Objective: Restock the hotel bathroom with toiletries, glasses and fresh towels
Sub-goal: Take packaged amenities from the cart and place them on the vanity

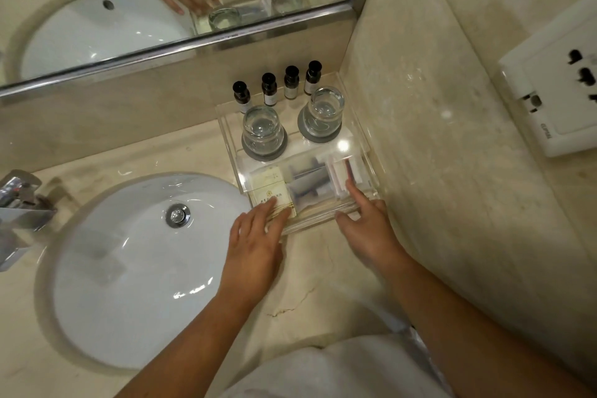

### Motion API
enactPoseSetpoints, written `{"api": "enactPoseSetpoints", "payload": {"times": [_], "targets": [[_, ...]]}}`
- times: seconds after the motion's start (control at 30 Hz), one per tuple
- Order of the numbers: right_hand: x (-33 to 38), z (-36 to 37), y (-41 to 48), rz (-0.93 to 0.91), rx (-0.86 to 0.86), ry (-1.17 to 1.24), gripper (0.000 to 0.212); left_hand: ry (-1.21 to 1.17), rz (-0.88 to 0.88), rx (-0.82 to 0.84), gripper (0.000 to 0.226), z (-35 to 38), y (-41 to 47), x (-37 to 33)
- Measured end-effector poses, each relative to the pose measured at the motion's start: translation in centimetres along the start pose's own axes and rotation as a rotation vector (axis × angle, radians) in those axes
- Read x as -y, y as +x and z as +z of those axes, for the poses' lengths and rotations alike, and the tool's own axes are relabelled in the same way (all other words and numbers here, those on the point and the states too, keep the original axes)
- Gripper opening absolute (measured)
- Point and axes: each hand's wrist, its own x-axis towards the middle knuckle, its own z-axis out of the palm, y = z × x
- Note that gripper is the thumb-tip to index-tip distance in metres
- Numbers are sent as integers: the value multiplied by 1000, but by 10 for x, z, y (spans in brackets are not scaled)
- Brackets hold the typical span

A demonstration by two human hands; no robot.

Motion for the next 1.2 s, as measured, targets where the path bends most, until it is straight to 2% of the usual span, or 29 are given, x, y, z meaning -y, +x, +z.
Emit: {"api": "enactPoseSetpoints", "payload": {"times": [0.2,0.43,0.7,1.03,1.2], "targets": [[13,0,5,-30,-21,50,80,25,-88,-28,80,-12,11,19],[29,2,13,-32,-36,186,75,-4,-205,-92,87,-21,31,28],[43,10,29,-16,25,251,72,-64,-353,-179,93,-23,59,39],[54,4,38,-39,70,215,75,-19,-355,-158,89,-17,73,41],[51,-3,21,-118,71,112,73,-86,-348,-126,85,-19,59,45]]}}
